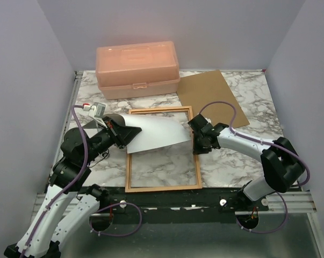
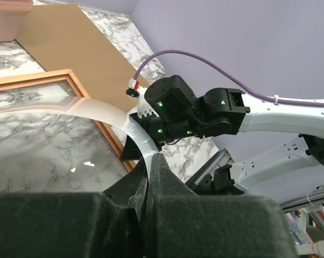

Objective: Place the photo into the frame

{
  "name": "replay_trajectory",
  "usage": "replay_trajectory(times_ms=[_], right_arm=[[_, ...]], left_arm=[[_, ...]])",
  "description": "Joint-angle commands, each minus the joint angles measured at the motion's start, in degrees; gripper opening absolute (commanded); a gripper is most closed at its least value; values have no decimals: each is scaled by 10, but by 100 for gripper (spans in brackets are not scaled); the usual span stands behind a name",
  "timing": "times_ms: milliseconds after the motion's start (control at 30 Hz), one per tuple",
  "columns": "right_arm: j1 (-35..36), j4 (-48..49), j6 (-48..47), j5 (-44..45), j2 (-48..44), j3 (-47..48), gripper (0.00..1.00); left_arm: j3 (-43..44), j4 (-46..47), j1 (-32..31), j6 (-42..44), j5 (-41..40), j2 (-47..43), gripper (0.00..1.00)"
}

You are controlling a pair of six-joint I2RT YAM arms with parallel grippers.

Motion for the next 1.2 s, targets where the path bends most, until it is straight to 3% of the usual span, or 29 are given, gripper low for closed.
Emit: replay_trajectory(times_ms=[0,367,500,667,1167], right_arm=[[2,-38,50,43,-30,-22,8],[2,-23,49,50,-56,-35,8],[2,-22,40,49,-53,-21,24],[2,-17,38,42,-52,-18,32],[2,26,26,9,-23,1,36]], left_arm=[[5,10,2,9,23,4,0],[3,14,1,10,40,15,0],[3,9,1,12,41,15,0],[4,4,1,15,44,17,0],[16,-12,2,27,59,25,0]])
